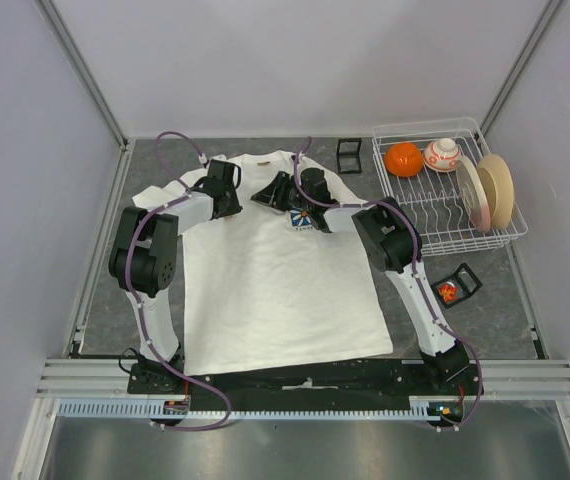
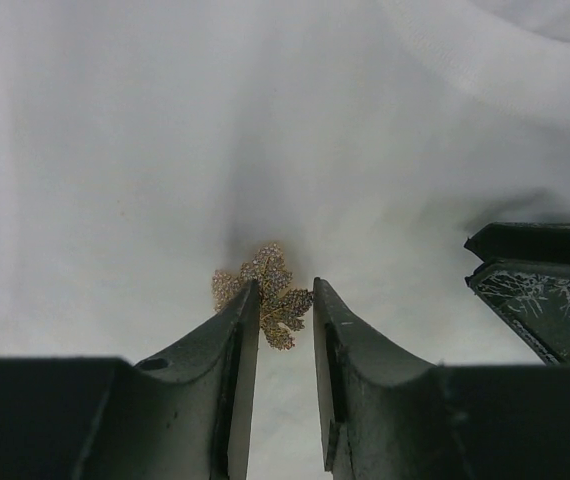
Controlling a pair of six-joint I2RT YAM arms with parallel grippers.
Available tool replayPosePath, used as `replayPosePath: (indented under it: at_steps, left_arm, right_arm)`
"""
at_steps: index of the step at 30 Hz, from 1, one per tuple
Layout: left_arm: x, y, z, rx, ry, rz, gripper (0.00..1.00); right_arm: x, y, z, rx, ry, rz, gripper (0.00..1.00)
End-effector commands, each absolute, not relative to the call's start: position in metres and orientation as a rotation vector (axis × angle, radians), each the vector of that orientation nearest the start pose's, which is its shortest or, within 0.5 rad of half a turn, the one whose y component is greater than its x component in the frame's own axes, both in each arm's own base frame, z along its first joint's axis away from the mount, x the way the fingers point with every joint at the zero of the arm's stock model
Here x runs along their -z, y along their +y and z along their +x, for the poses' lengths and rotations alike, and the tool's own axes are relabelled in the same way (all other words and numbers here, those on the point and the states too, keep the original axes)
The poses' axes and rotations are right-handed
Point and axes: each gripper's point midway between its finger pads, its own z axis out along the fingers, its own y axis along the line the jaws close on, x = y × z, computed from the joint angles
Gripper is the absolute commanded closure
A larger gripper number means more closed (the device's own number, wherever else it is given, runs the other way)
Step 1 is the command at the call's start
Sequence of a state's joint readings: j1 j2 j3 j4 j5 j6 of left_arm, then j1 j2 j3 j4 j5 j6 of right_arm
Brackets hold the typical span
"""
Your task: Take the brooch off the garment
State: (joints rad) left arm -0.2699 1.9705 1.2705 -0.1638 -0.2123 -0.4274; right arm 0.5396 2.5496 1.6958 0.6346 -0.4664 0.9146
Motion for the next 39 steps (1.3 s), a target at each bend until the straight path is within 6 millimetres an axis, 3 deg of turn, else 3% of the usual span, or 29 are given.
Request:
replayPosePath:
  at_steps: [1, 8, 12, 13, 14, 15, 17, 19, 30, 39]
  left_arm:
    - [-0.041, -0.107, 0.482, 0.033, 2.358, -0.266, 0.67]
    - [-0.044, -0.105, 0.482, 0.025, 2.348, -0.269, 0.78]
    - [-0.06, -0.106, 0.482, 0.003, 2.301, -0.261, 0.76]
    - [-0.061, -0.104, 0.481, -0.016, 2.298, -0.259, 0.72]
    - [-0.063, -0.105, 0.479, -0.033, 2.303, -0.256, 0.55]
    - [-0.062, -0.102, 0.479, -0.053, 2.308, -0.26, 0.47]
    - [-0.062, -0.101, 0.478, -0.066, 2.32, -0.259, 0.37]
    - [-0.064, -0.101, 0.478, -0.057, 2.319, -0.258, 0.35]
    - [-0.042, -0.103, 0.481, -0.068, 2.387, -0.243, 0.43]
    - [-0.038, -0.103, 0.482, -0.074, 2.404, -0.242, 0.43]
  right_arm:
    - [-0.091, 0.435, 0.507, -1.434, 1.907, -0.074, 0.57]
    - [-0.093, 0.439, 0.505, -1.437, 1.902, -0.089, 0.57]
    - [-0.092, 0.441, 0.504, -1.441, 1.906, -0.091, 0.57]
    - [-0.091, 0.441, 0.504, -1.443, 1.909, -0.091, 0.57]
    - [-0.092, 0.441, 0.504, -1.443, 1.907, -0.091, 0.57]
    - [-0.093, 0.442, 0.504, -1.447, 1.905, -0.091, 0.57]
    - [-0.093, 0.441, 0.504, -1.451, 1.904, -0.092, 0.57]
    - [-0.093, 0.442, 0.502, -1.459, 1.904, -0.095, 0.57]
    - [-0.095, 0.438, 0.504, -1.463, 1.895, -0.083, 0.57]
    - [-0.093, 0.437, 0.505, -1.463, 1.899, -0.079, 0.57]
